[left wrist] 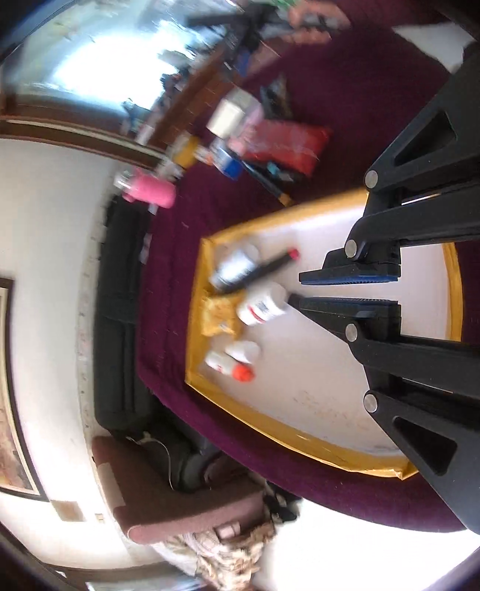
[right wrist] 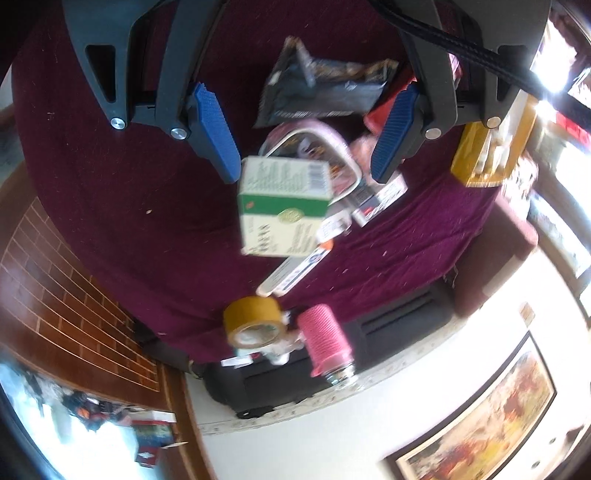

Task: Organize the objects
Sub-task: 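Place the black marker in the tray and open the left gripper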

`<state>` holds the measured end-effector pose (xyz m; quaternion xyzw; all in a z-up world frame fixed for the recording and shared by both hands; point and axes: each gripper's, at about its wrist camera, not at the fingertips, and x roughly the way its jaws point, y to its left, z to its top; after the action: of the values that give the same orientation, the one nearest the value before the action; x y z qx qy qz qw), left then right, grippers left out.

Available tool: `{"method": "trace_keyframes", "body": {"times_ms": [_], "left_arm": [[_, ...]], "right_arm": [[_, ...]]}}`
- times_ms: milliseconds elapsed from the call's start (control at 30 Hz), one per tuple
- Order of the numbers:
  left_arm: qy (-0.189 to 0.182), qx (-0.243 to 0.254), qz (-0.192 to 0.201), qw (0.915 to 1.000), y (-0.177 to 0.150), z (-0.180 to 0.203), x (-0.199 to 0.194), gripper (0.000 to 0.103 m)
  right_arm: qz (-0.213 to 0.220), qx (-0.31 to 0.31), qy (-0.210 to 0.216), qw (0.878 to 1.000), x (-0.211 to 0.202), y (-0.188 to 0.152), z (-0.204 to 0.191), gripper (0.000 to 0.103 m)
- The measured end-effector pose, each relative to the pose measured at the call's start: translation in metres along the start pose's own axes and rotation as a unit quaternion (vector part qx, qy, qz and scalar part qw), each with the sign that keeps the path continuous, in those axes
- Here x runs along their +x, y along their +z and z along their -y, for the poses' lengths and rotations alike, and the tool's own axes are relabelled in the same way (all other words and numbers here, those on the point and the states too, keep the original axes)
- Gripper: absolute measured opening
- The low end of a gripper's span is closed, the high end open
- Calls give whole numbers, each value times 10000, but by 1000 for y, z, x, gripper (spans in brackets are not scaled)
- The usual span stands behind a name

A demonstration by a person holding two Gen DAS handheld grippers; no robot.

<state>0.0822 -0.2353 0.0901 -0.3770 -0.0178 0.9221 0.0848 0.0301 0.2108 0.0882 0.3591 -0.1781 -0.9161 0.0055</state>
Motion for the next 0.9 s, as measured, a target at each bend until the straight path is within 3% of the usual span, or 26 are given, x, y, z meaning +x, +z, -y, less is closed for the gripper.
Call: {"method": "trace_keyframes", "body": {"times_ms": [67,167,233,267,300,500,567,633,700,800,867,900], "left_arm": [[440,141,-384,9982,-3,0,23,4],[983,568,-1023,9883,-9,1,57,4],[867,777,-1152,9865,-16,6,65,10],[729,796,-1225,9866,-16,10,67,25],[571,785,-1259,9873,-16,14,68,27],[122,831,-1387,9868,-18,48,96,19],[124,551,-1325,9896,-8,47,102,18],[-115,94,-1194,9927,-3,37,99,18],[-147,-3,-1041,9945,-1,32,89,21],[-506,-170,-756,9957,-4,22,61,26],[-649,-262,-587,9958,-8,13,45,43],[-723,-322,-448,9959,-12,7,35,45]], "right_arm": [[-86,-85,84,9999,0,-3,-11,73],[-188,-171,263,9993,-2,-8,-26,73],[-220,-249,347,9988,-3,-10,-36,73],[-245,-311,389,9985,-3,-11,-42,73],[-282,-354,436,9980,-2,-11,-47,73],[-921,-566,861,9904,29,-17,-92,73],[-1217,-627,965,9859,46,-22,-109,73],[-1525,-615,1155,9796,59,-25,-123,73],[-1482,-653,948,9822,68,-17,-132,73],[-1578,-597,432,9847,91,3,-129,73],[-1876,-236,155,9818,113,13,-118,73],[-1933,-130,71,9810,121,16,-115,73]]}}
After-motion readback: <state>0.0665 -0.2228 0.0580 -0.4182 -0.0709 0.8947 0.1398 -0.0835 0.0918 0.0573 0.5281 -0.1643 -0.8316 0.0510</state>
